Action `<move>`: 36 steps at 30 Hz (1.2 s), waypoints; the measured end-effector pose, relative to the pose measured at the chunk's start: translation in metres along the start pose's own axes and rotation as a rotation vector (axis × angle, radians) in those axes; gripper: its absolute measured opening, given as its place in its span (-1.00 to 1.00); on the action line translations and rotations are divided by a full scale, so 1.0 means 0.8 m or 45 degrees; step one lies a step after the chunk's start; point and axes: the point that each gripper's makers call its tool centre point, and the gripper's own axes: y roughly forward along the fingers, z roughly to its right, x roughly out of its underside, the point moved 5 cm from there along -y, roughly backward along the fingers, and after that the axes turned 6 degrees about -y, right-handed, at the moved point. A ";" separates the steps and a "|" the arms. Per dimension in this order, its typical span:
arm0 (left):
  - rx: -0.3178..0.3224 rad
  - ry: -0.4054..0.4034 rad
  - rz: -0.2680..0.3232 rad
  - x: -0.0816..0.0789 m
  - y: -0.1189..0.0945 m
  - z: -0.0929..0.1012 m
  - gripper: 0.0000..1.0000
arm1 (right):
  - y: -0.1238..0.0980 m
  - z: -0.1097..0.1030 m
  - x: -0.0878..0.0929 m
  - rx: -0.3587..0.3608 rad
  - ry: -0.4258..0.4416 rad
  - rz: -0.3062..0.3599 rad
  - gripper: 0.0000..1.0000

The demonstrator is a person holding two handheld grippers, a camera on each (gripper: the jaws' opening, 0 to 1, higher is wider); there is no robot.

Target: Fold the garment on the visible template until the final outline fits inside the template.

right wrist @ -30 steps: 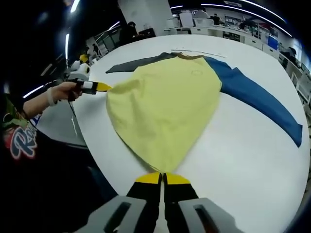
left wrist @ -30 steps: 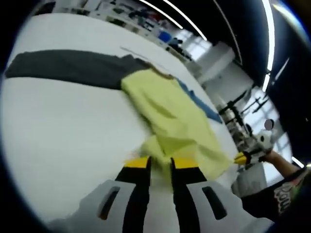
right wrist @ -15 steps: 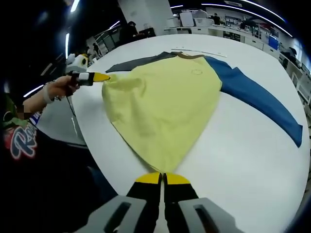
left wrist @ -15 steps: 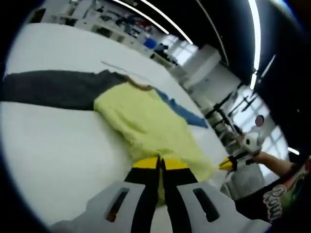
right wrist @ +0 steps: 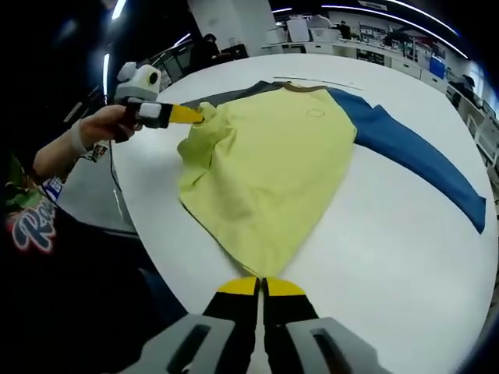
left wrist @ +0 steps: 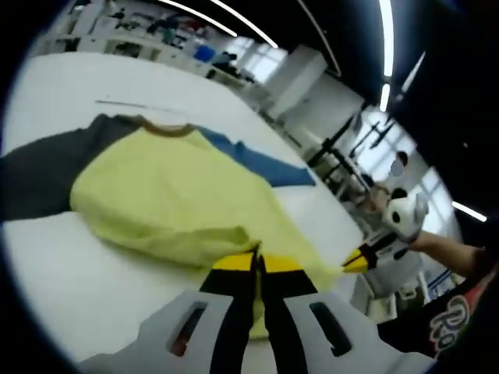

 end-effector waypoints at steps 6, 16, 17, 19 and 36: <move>-0.032 -0.016 -0.080 0.009 0.027 -0.012 -1.00 | 0.002 0.000 0.000 0.004 0.014 0.008 -1.00; -0.070 -0.057 -0.122 0.023 0.041 -0.026 -1.00 | 0.002 0.000 -0.001 0.003 0.024 0.011 -1.00; -0.067 -0.057 -0.120 0.023 0.041 -0.025 -1.00 | 0.002 -0.001 -0.001 0.001 0.027 0.011 -1.00; -0.069 -0.047 -0.121 0.023 0.041 -0.024 -1.00 | 0.002 0.000 0.000 0.002 0.024 0.008 -1.00; -0.109 0.492 -0.112 -0.025 -0.015 -0.029 -0.64 | 0.001 0.001 0.000 0.004 0.034 0.017 -1.00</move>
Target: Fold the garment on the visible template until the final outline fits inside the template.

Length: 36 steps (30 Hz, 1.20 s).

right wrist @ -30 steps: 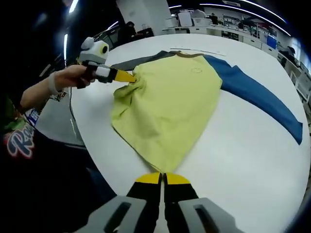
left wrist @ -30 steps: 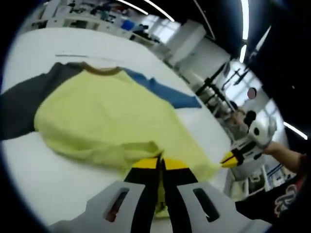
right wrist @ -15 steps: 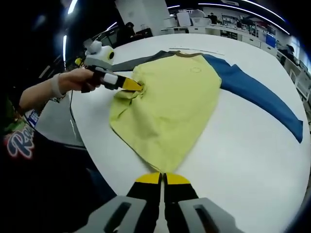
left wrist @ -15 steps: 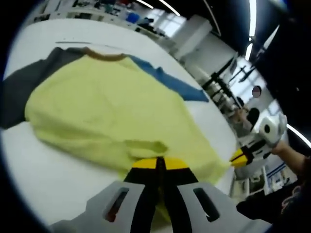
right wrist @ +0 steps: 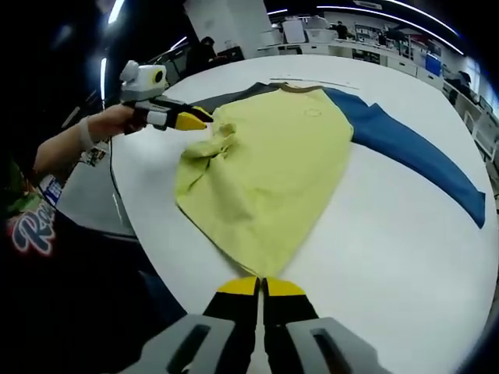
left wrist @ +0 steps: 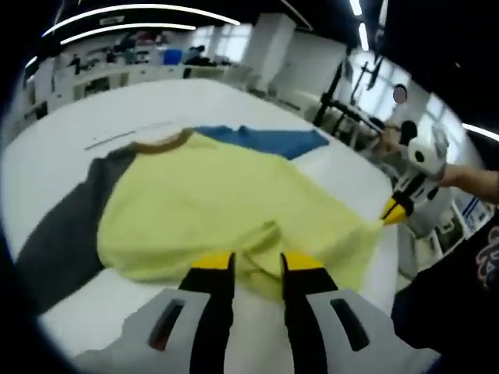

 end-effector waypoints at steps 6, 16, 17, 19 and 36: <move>0.048 0.168 -0.103 -0.001 0.016 0.003 -0.65 | 0.001 0.000 0.001 -0.001 0.007 -0.004 -1.00; 0.089 0.245 -0.172 0.000 0.034 0.003 -0.72 | 0.002 0.000 0.003 -0.002 0.025 -0.009 -1.00; 0.091 0.245 -0.176 0.000 0.035 0.003 -0.73 | 0.002 -0.001 0.003 -0.003 0.026 -0.009 -1.00; 0.103 0.253 -0.190 0.001 0.037 0.003 -0.73 | 0.003 0.000 0.003 -0.003 0.028 -0.010 -1.00; 0.143 0.012 -0.155 0.003 0.017 0.002 -0.99 | -0.002 0.000 -0.001 0.006 0.004 -0.004 -1.00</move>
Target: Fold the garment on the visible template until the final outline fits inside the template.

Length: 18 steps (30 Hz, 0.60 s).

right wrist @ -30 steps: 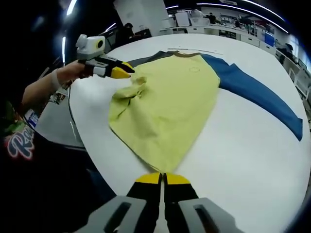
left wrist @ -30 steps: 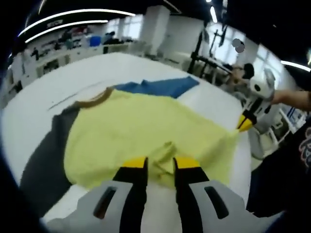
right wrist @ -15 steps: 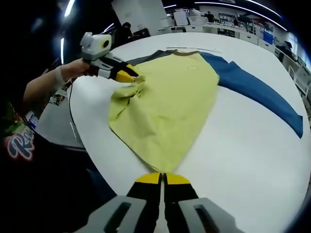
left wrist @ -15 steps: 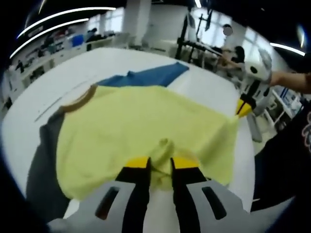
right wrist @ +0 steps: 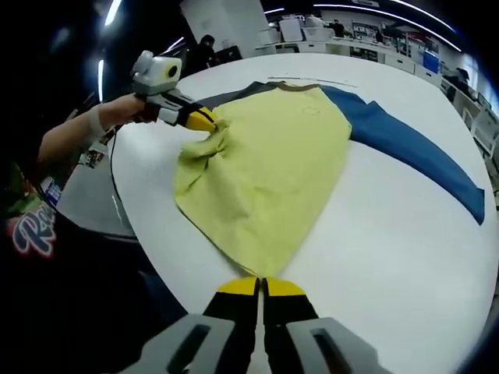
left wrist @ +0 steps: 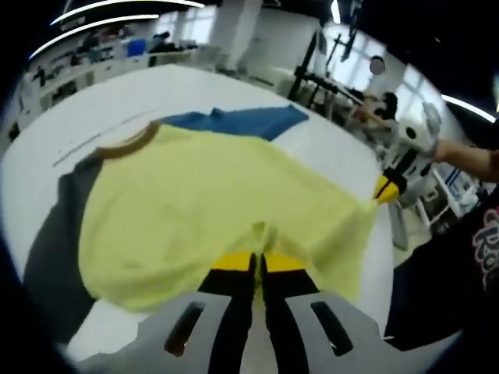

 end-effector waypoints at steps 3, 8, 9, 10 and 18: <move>0.073 -0.144 0.075 0.001 -0.024 0.007 -0.99 | -0.003 0.001 -0.003 -0.006 -0.028 0.001 -1.00; 0.039 -0.227 0.108 0.022 -0.081 -0.002 -1.00 | -0.010 0.003 -0.009 0.002 -0.067 -0.003 -1.00; 0.029 -0.241 0.114 0.027 -0.090 -0.003 -1.00 | -0.011 0.003 -0.011 0.001 -0.075 -0.002 -1.00; 0.006 -0.268 0.114 0.035 -0.102 -0.004 -1.00 | -0.011 0.003 -0.012 0.000 -0.081 -0.002 -1.00; -0.119 -0.486 0.089 0.110 -0.168 -0.015 -1.00 | -0.016 -0.003 -0.015 -0.028 -0.228 -0.032 -1.00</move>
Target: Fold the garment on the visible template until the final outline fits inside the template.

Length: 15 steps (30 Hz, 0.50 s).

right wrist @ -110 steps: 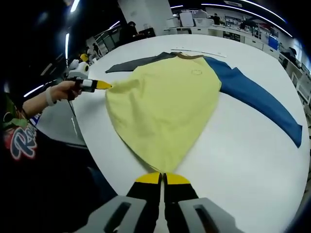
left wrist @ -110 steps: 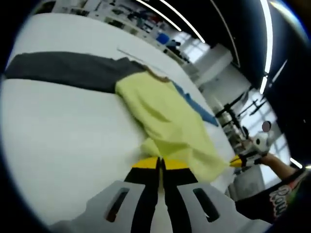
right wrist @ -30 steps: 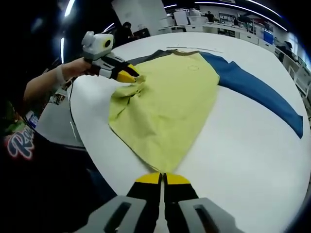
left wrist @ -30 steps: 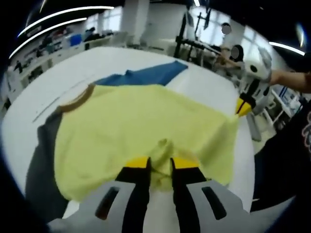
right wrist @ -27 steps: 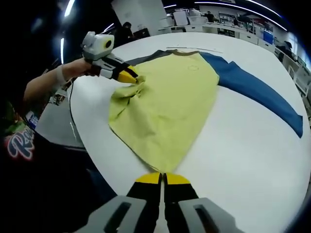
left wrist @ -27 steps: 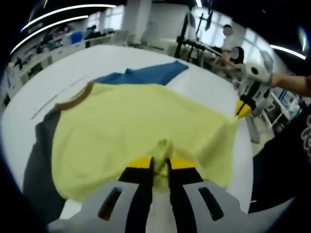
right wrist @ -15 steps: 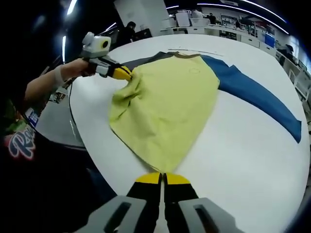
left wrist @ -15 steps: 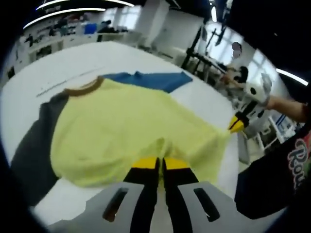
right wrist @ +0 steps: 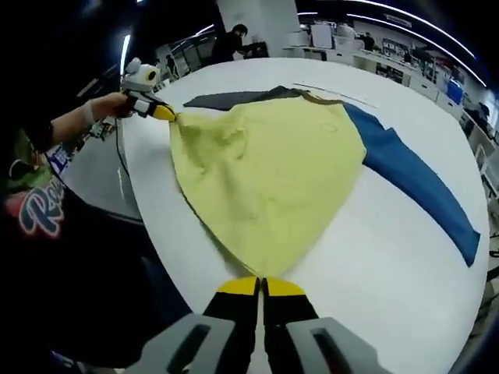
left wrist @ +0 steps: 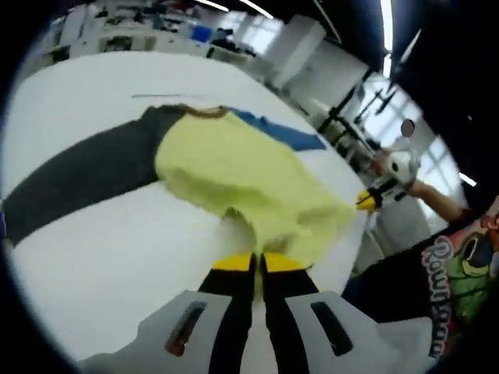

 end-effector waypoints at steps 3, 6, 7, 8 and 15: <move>-0.027 -0.084 0.007 0.019 -0.012 -0.010 -1.00 | 0.001 -0.002 -0.002 -0.018 -0.035 -0.007 -1.00; -0.047 -0.161 0.017 0.036 -0.017 -0.014 -1.00 | 0.006 -0.004 0.000 -0.029 -0.069 -0.036 -1.00; -0.048 -0.182 0.010 0.044 -0.016 -0.016 -1.00 | 0.008 -0.006 0.001 -0.038 -0.086 -0.044 -1.00; -0.055 -0.188 0.005 0.049 -0.016 -0.017 -1.00 | 0.009 -0.007 0.001 -0.046 -0.092 -0.052 -1.00; -0.102 -0.274 -0.043 0.086 -0.008 -0.022 -1.00 | 0.025 -0.016 0.018 -0.087 -0.258 -0.182 -1.00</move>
